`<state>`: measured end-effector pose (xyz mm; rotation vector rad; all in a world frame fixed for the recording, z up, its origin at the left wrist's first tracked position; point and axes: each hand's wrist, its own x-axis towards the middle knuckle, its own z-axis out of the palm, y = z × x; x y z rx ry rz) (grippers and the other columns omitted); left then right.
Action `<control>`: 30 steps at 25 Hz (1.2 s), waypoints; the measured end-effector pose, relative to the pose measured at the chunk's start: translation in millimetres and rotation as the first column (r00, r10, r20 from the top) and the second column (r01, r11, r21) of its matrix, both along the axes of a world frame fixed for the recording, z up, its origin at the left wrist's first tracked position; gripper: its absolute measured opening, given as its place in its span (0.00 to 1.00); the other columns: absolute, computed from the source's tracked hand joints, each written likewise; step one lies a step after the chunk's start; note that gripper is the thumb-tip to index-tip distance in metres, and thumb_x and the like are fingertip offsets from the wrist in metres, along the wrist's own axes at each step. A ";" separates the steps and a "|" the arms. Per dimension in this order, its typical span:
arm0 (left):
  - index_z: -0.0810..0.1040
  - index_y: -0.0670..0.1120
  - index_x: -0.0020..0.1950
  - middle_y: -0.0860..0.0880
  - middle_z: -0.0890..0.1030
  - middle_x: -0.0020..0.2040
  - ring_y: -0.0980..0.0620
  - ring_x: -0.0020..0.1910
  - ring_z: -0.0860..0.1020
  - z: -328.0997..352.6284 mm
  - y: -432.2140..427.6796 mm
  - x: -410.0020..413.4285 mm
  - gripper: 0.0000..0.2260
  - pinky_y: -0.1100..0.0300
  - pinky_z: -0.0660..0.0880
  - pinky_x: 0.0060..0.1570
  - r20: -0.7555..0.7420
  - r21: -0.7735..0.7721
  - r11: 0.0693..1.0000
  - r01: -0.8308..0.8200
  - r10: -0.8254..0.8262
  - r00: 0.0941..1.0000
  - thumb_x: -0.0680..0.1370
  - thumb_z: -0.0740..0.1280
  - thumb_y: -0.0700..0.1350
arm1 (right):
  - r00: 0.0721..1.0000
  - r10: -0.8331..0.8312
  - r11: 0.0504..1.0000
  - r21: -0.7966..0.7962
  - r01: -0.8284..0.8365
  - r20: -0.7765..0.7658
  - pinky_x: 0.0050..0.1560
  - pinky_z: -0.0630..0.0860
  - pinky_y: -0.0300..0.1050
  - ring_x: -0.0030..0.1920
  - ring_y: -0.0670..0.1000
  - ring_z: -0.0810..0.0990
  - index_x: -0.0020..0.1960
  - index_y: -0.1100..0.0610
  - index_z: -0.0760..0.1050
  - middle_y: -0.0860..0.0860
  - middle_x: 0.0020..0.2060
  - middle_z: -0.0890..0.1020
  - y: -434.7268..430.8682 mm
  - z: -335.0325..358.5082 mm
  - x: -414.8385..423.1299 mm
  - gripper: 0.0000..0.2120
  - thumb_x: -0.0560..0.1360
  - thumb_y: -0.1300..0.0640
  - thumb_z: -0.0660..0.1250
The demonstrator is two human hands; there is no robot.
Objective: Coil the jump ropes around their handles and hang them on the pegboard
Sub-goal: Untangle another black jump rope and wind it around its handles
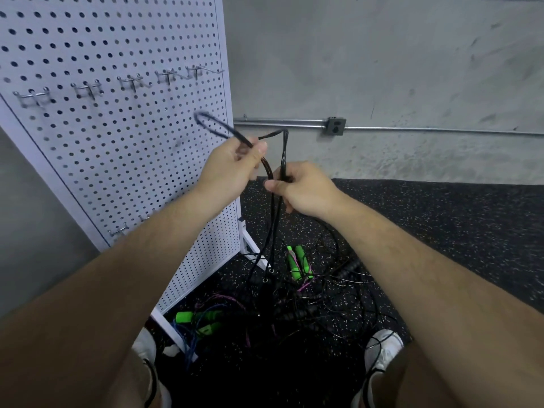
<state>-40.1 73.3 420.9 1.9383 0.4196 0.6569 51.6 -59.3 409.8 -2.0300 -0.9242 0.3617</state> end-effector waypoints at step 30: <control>0.82 0.51 0.49 0.54 0.85 0.41 0.59 0.31 0.73 4.4 -8.6 -1.0 0.09 0.62 0.72 0.38 -0.071 0.133 0.984 0.116 -0.107 0.992 0.84 0.62 0.47 | 0.978 0.200 0.980 0.008 -0.200 -0.067 0.36 0.72 0.36 0.28 0.35 0.75 0.57 0.51 0.79 0.42 0.43 0.83 -10.7 -23.7 6.7 0.11 0.76 0.52 0.74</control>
